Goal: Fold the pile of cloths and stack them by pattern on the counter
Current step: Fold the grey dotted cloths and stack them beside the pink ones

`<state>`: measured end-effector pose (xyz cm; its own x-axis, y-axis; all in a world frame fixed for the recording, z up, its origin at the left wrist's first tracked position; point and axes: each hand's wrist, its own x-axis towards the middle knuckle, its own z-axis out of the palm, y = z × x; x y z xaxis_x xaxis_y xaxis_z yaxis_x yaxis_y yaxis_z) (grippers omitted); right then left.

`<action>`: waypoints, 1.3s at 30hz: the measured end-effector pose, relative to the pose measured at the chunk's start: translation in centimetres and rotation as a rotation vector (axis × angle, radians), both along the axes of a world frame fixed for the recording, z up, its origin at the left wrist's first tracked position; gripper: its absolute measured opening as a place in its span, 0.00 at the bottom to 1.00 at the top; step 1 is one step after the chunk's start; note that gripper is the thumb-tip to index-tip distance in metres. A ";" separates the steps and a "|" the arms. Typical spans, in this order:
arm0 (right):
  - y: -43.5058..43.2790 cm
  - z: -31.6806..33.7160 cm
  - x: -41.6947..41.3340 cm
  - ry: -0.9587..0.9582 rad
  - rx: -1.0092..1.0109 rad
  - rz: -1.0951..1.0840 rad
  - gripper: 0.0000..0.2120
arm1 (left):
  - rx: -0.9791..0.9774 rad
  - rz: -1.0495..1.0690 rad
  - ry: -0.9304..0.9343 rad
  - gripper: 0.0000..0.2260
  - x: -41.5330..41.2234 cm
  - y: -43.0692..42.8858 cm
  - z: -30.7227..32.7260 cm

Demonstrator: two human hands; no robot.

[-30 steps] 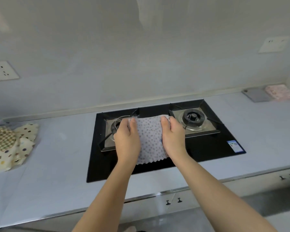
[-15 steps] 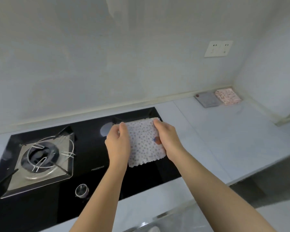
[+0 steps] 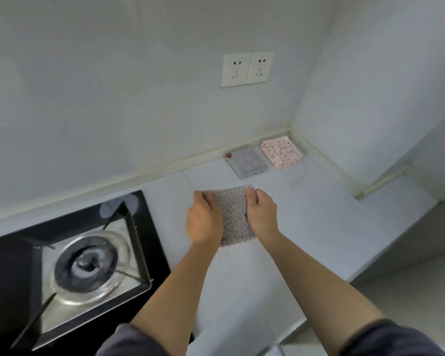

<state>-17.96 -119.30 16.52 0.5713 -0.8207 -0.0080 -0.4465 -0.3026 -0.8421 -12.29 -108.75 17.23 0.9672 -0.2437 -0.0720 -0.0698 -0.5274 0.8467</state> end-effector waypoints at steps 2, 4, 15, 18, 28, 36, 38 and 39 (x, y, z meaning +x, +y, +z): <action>-4.0 -1.4 1.2 0.035 -0.034 0.032 0.22 | 0.041 0.048 0.026 0.13 1.0 -4.0 -1.7; -8.5 -2.8 2.8 0.103 -0.024 0.087 0.21 | 0.059 0.108 0.080 0.13 2.0 -8.3 -3.3; -25.8 -7.4 13.9 0.166 -0.054 0.263 0.18 | 0.118 0.209 0.106 0.12 11.4 -23.8 -7.9; -28.0 -9.3 16.5 0.190 -0.164 0.302 0.17 | 0.187 0.211 0.091 0.13 13.9 -26.1 -9.0; -29.3 -13.2 20.1 0.431 -0.512 0.286 0.15 | 0.449 0.237 0.095 0.14 17.5 -28.9 -13.1; -29.4 -13.3 19.9 0.272 -0.813 0.360 0.17 | 0.338 0.089 -0.395 0.10 16.7 -27.2 -13.9; -29.6 -14.2 19.0 0.110 -0.899 0.597 0.15 | 0.495 -0.172 -0.519 0.20 15.8 -26.1 -14.2; -29.7 -14.7 18.4 0.134 -0.903 0.714 0.15 | 0.617 -0.311 -0.473 0.24 15.5 -25.7 -14.3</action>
